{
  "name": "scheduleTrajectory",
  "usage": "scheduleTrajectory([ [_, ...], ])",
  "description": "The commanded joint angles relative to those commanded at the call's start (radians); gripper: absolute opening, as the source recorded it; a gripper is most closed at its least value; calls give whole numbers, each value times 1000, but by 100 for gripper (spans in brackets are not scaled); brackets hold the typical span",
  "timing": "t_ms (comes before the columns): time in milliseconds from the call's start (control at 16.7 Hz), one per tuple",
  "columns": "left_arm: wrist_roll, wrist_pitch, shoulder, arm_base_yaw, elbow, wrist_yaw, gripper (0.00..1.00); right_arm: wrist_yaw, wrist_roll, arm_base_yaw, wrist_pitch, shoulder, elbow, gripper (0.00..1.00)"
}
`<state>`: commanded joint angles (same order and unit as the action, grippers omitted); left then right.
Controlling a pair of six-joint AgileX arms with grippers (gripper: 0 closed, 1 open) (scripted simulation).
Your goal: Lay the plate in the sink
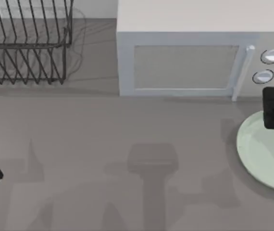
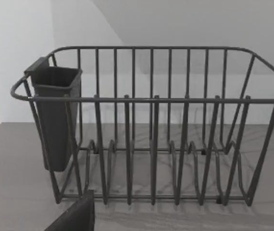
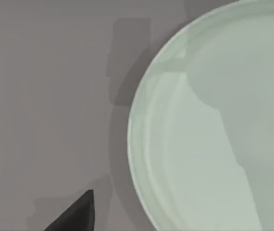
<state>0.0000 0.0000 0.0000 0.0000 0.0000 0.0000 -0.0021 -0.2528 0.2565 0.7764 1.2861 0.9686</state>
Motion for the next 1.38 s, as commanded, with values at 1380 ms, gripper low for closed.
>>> scheduleTrajectory([
  [1380, 0, 0, 0, 0, 0, 0, 100, -68, -120, 171, 223, 625, 291, 100],
])
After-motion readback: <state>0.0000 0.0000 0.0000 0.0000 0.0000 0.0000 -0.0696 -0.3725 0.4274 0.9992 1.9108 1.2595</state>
